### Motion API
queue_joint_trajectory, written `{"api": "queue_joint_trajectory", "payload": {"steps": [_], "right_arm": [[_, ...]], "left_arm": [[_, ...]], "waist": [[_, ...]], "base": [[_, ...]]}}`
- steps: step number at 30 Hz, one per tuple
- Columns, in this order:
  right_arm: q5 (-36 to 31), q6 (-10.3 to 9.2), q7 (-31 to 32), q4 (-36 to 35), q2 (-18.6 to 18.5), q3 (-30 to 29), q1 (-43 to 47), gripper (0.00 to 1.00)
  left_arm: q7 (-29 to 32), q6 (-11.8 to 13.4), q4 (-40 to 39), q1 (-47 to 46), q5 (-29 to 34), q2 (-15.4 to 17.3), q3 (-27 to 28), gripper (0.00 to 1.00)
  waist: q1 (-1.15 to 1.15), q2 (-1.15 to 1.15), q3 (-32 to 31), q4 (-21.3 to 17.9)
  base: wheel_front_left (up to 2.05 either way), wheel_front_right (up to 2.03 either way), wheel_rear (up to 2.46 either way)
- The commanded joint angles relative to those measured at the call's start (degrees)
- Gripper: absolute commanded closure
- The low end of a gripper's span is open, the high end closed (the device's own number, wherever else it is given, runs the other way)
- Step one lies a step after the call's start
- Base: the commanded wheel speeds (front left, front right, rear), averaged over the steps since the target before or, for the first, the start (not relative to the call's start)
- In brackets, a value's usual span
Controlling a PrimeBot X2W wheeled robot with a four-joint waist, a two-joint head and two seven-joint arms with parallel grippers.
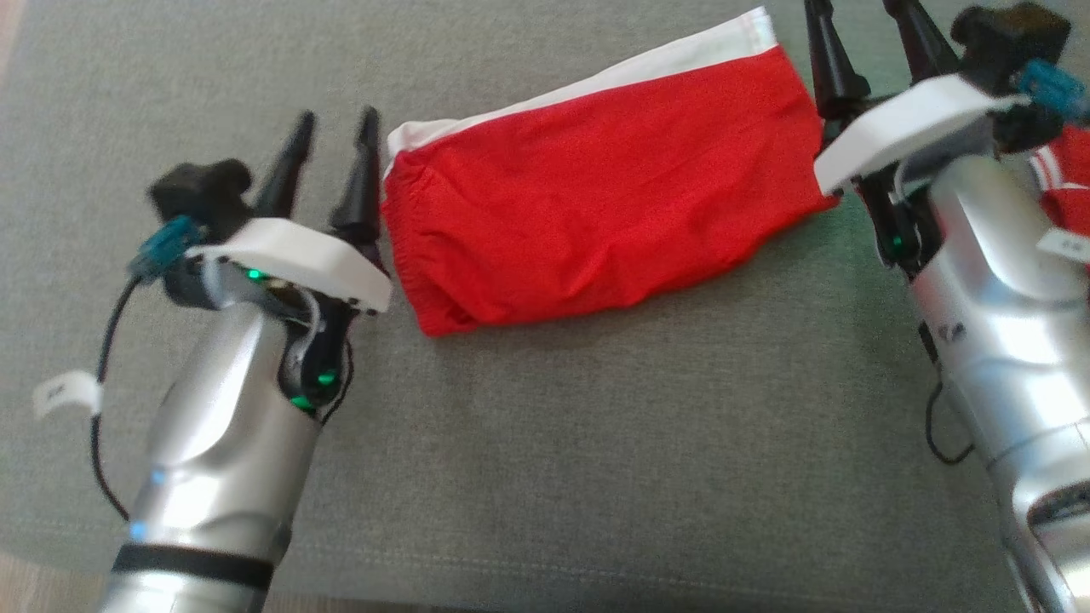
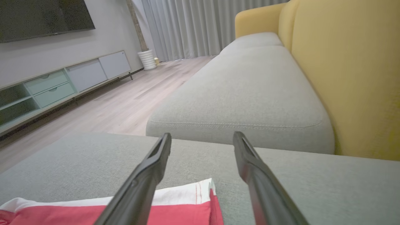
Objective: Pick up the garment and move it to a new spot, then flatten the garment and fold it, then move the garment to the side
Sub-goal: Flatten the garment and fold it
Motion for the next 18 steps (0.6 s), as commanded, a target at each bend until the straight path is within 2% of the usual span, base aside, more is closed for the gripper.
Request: {"api": "queue_joint_trajectory", "payload": {"steps": [1, 4, 8, 12, 18], "right_arm": [[-1.29, -0.05, -0.69, -3.44, 0.39, -0.92, 1.69, 0.00], [-4.91, -0.05, -0.73, -10.19, 0.35, -5.34, 6.59, 0.00], [-9.20, -0.05, -0.75, -18.03, 1.85, -10.07, 15.29, 0.00], [-13.33, -0.05, 0.48, -24.83, 3.65, -13.54, 23.83, 0.00], [-17.04, -0.05, 6.19, -34.58, 6.23, -17.62, 34.44, 0.00]], "left_arm": [[-0.68, 0.87, -4.42, 0.82, 1.69, 2.00, 3.07, 0.00], [-0.69, 2.54, -11.51, 4.97, 5.52, 2.08, 6.21, 0.00], [-0.70, 3.54, -17.49, 9.99, 9.30, 1.96, 8.67, 0.00], [-0.70, 4.02, -19.60, 14.23, 12.07, 2.28, 9.13, 0.00], [-0.70, 4.27, -19.21, 19.00, 14.07, 2.53, 8.78, 0.00]], "waist": [[0.00, 0.00, -1.22, -1.03], [0.00, 0.00, -2.41, -1.81], [0.00, 0.00, -4.32, -2.65], [0.00, 0.00, -5.95, -3.33], [0.00, 0.00, -7.88, -3.84]], "base": [[0.00, 0.00, 0.00], [0.00, 0.00, 0.00], [0.00, 0.00, 0.00], [0.00, 0.00, 0.00], [0.00, 0.00, 0.00]]}}
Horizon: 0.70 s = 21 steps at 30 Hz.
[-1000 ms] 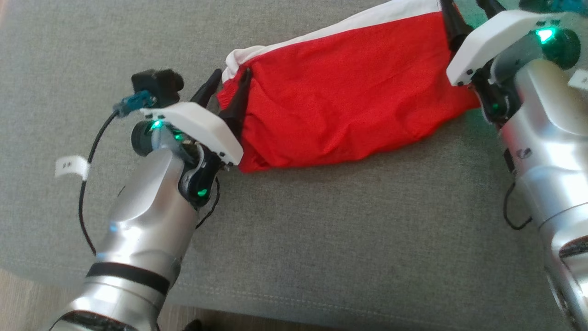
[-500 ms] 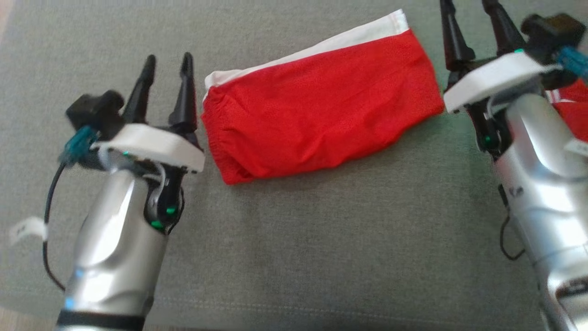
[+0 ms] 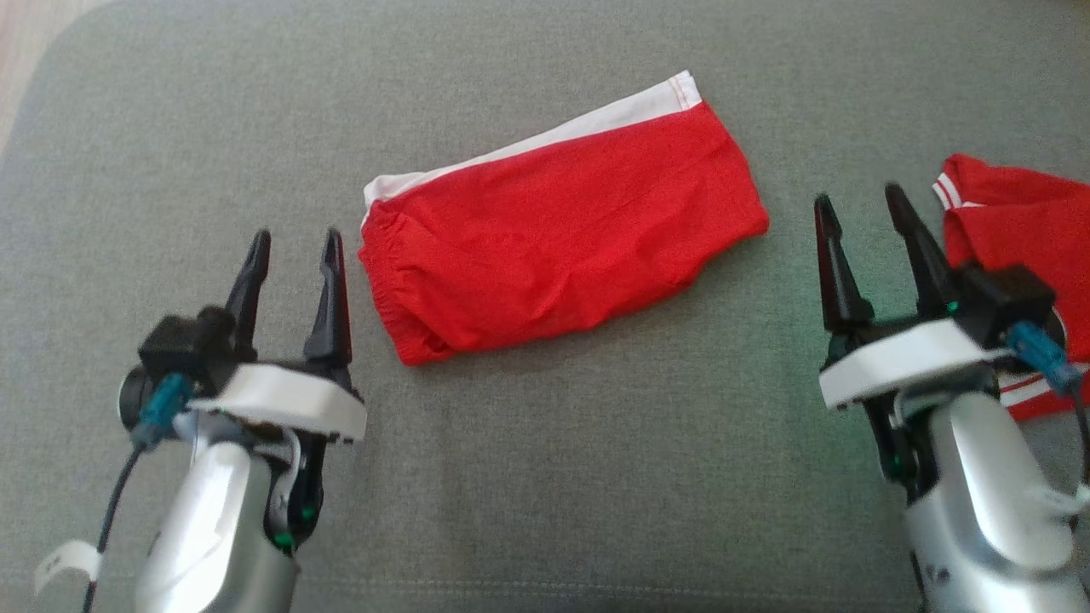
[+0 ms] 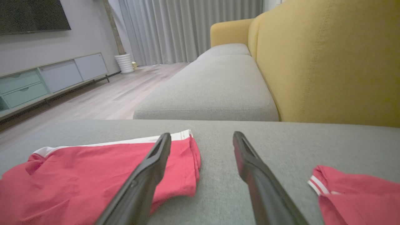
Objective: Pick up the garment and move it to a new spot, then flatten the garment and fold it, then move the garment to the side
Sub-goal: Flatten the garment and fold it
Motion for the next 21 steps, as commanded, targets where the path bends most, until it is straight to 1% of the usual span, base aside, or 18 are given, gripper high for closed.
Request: {"api": "queue_joint_trajectory", "payload": {"steps": [1, 4, 11, 21], "right_arm": [[-0.68, -0.05, 0.77, -3.70, 0.78, 0.54, 0.69, 0.00], [-1.66, -0.05, 3.29, -6.93, 1.39, -0.46, 3.75, 0.00], [-2.87, -0.05, 6.41, -11.34, 2.07, -1.44, 6.77, 0.00], [-3.00, -0.05, 8.17, -13.88, 2.53, -2.04, 7.87, 0.00]], "left_arm": [[-0.34, 0.21, -1.49, -0.55, 0.64, 1.70, 1.79, 0.00], [-0.34, 0.12, -1.13, 0.67, 0.96, 1.62, 1.84, 0.00], [-0.34, -0.03, -0.38, 1.46, 1.43, 1.44, 1.92, 0.00], [-0.35, -0.50, -0.21, 1.05, 1.90, 1.07, 2.31, 0.00]], "waist": [[0.00, 0.00, -0.54, -0.17], [0.00, 0.00, -1.11, -0.13], [0.00, 0.00, -1.68, 0.06], [0.00, 0.00, -1.50, 0.14]], "base": [[0.00, 0.00, 0.00], [0.00, 0.00, 0.00], [0.00, 0.00, 0.00], [0.00, 0.00, 0.00]]}}
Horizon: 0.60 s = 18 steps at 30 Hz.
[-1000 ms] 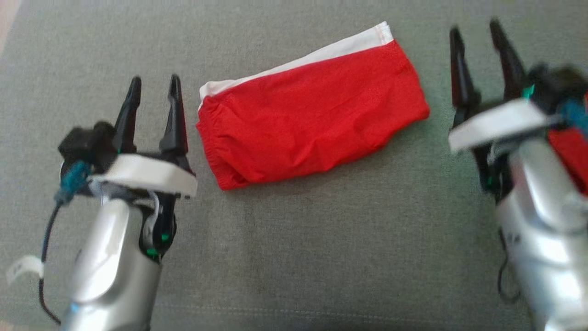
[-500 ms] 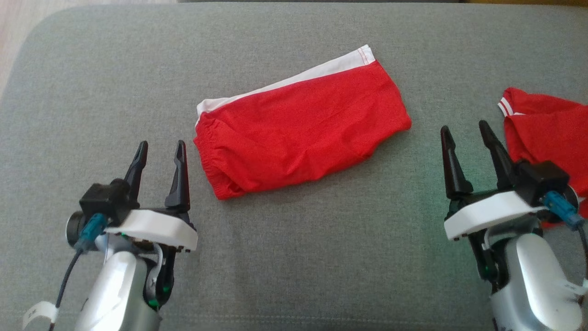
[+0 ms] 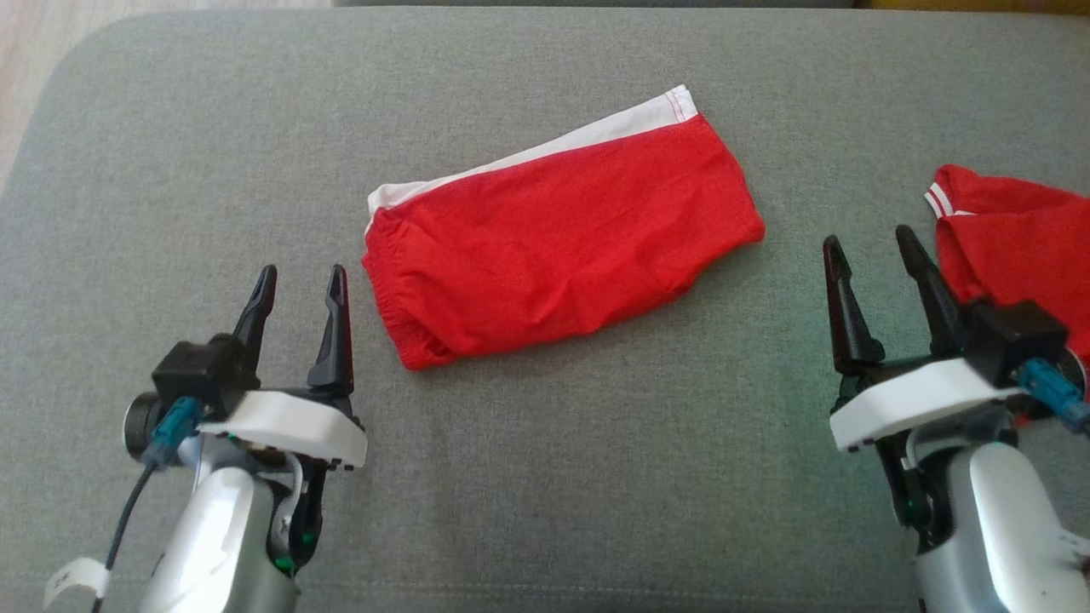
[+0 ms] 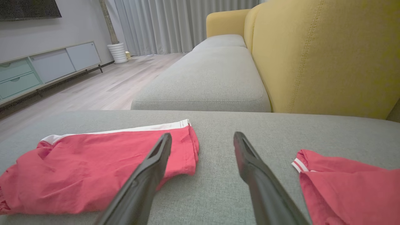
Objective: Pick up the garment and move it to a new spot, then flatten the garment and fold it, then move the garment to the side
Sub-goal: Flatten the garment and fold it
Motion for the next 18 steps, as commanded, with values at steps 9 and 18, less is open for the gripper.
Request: {"api": "queue_joint_trajectory", "payload": {"steps": [9, 18], "right_arm": [[-0.31, -0.05, 0.71, -0.04, 0.33, 0.28, -2.35, 0.00], [-0.66, -0.05, 0.96, 17.62, -2.98, 1.83, -15.12, 0.00]], "left_arm": [[-0.35, -0.62, -2.46, -2.18, 0.84, 0.29, 2.24, 0.00], [-0.35, -1.96, -2.44, -4.51, 1.17, -1.76, 0.76, 0.00]], "waist": [[0.00, 0.00, 1.16, 1.34], [0.00, 0.00, 3.49, 6.37]], "base": [[0.00, 0.00, 0.00], [0.00, 0.00, 0.00]]}}
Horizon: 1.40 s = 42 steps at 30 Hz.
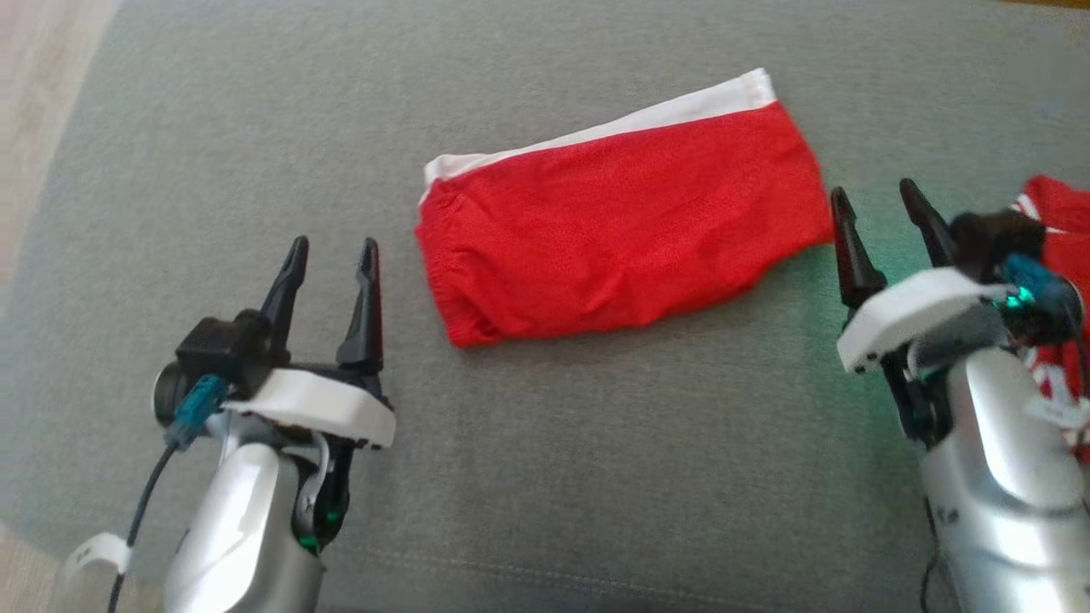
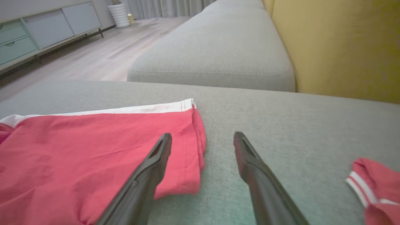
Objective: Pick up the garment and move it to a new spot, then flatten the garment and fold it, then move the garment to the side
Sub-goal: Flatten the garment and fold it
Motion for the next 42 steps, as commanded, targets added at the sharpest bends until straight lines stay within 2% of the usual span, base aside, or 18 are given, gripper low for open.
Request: {"api": "queue_joint_trajectory", "payload": {"steps": [1, 9, 13, 14, 15, 20, 25, 31, 42], "right_arm": [[0.05, -0.05, -0.72, 2.22, -0.05, 1.90, -3.34, 0.00], [-0.02, -0.05, -0.20, 22.10, 0.43, 0.48, -11.50, 0.00], [0.74, -0.05, -0.09, 26.77, 1.46, 0.75, -13.40, 0.00], [1.28, -0.05, -0.30, 27.90, 1.78, 0.92, -13.90, 0.45], [1.61, -0.05, -0.73, 28.85, 2.00, 1.18, -14.34, 1.00], [4.00, -0.05, -4.25, 31.41, 2.84, 2.83, -14.60, 1.00], [6.79, -0.05, -9.84, 29.46, 3.32, 4.74, -10.44, 1.00], [10.01, -0.05, -12.61, 23.75, 3.56, 5.73, -2.77, 1.00], [13.11, -0.05, -10.74, 10.38, 3.69, -0.11, 11.23, 1.00]], "left_arm": [[-0.35, -0.47, -1.58, -2.71, 0.77, 0.32, 1.27, 0.00], [-0.35, -1.29, -1.38, -3.48, 0.91, -0.86, 0.44, 0.00], [-0.35, -1.37, -1.48, -3.41, 1.04, -1.01, 0.85, 0.00], [-0.35, -1.40, -1.51, -3.32, 1.12, -1.05, 1.00, 0.00], [-0.35, -1.40, -1.51, -3.20, 1.22, -1.08, 1.16, 0.00], [-0.35, -1.56, -1.53, -2.38, 1.73, -1.14, 2.01, 0.00], [-0.35, -1.47, -2.10, -0.76, 2.05, -1.05, 3.16, 0.00], [-0.35, -1.46, -3.04, 1.23, 2.15, -0.73, 4.35, 0.00], [-0.35, -1.49, -3.13, 3.84, 2.21, -0.82, 3.77, 0.00]], "waist": [[0.00, 0.00, 0.83, 1.90], [0.00, 0.00, 1.47, 4.57], [0.00, 0.00, 1.57, 4.35], [0.00, 0.00, 1.55, 4.21], [0.00, 0.00, 1.49, 4.03], [0.00, 0.00, 0.72, 2.81], [0.00, 0.00, -0.72, 1.05], [0.00, 0.00, -1.86, -1.30], [0.00, 0.00, -4.48, -2.75]], "base": [[0.00, 0.00, 0.00], [0.00, 0.00, 0.00], [0.00, 0.00, 0.00], [0.00, 0.00, 0.00], [0.00, 0.00, 0.00], [0.00, 0.00, 0.00], [0.00, 0.00, 0.00], [0.00, 0.00, 0.00], [0.00, 0.00, 0.00]]}}
